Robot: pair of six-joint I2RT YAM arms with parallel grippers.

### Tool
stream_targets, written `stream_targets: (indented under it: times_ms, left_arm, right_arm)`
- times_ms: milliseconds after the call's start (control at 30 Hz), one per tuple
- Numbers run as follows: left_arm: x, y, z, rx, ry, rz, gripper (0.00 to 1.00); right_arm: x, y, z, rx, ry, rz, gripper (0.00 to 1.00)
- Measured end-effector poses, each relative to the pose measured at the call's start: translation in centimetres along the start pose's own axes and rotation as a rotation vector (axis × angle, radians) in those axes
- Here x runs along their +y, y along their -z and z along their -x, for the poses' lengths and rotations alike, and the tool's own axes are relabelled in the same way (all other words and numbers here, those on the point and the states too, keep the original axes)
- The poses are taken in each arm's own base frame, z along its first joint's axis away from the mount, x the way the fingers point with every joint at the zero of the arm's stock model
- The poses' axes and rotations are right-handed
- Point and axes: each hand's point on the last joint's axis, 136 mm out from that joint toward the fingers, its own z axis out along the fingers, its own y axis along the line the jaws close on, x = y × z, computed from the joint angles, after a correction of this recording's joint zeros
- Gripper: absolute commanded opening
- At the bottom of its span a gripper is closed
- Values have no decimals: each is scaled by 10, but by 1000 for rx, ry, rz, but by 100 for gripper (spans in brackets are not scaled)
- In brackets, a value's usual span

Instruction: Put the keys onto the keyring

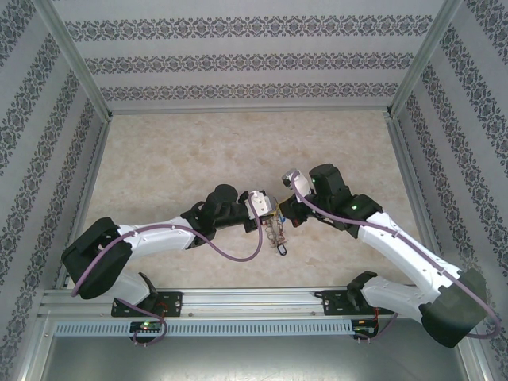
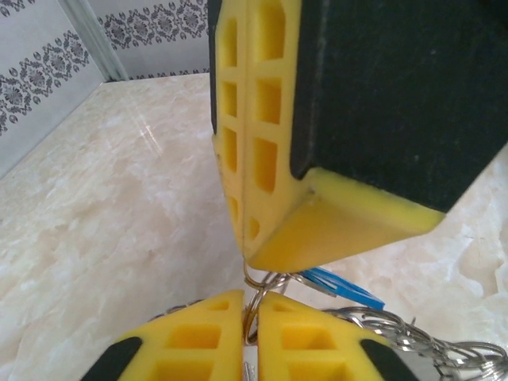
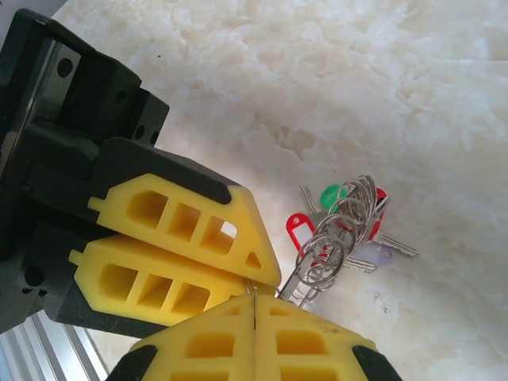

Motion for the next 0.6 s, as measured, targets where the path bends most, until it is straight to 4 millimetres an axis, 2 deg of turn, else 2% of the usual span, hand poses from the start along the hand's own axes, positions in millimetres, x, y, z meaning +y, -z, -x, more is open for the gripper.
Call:
stream_targets:
  times_ms: [67, 367, 600]
  left_arm:
    - [0, 0, 2, -7, -2, -1, 0]
    - [0, 0, 2, -9, -4, 2, 0]
    - [-2, 3, -5, -38, -9, 22, 0]
  right_arm:
    - [-1, 1, 1, -6, 2, -8, 0]
    - [-6, 1, 1, -8, -3, -37, 0]
    - [-22, -9, -14, 22, -53, -67, 0]
